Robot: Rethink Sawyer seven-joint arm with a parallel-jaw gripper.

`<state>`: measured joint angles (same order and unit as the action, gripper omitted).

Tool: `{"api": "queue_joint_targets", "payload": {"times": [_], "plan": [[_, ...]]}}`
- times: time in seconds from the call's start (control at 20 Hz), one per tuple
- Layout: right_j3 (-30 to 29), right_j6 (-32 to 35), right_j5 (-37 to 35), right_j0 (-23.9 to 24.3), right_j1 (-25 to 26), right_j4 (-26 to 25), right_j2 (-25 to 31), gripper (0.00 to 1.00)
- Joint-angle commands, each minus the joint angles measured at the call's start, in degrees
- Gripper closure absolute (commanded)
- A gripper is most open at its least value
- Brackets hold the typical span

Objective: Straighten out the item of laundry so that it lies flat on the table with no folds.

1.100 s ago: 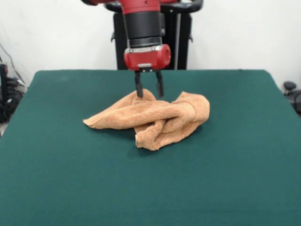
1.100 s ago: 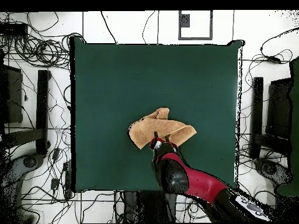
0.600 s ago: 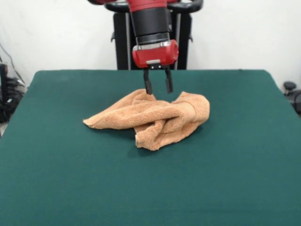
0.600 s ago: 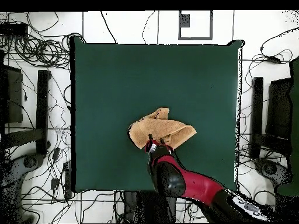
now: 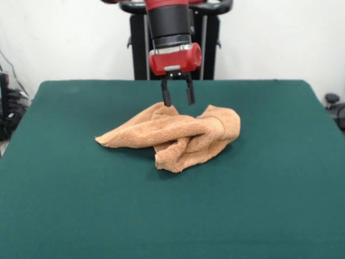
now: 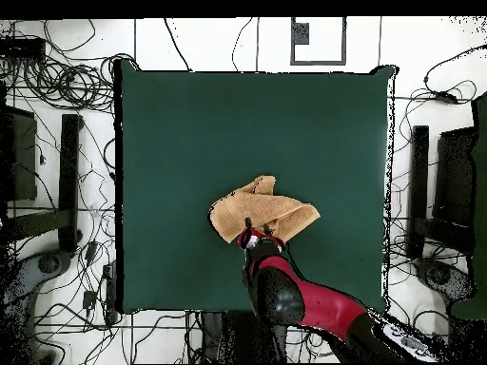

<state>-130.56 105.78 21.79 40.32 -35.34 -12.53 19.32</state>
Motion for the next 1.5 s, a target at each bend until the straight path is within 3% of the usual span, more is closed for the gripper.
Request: {"api": "queue_joint_targets", "payload": {"times": [0.05,0.8,1.5], "plan": [[0.6,12.1,2.5,-0.8,-0.4,-0.8,2.9,0.0],[3.4,8.6,-0.7,1.9,0.9,-3.8,0.7,0.0],[6.4,8.8,5.2,0.9,7.3,-6.7,-2.0,0.0]]}}
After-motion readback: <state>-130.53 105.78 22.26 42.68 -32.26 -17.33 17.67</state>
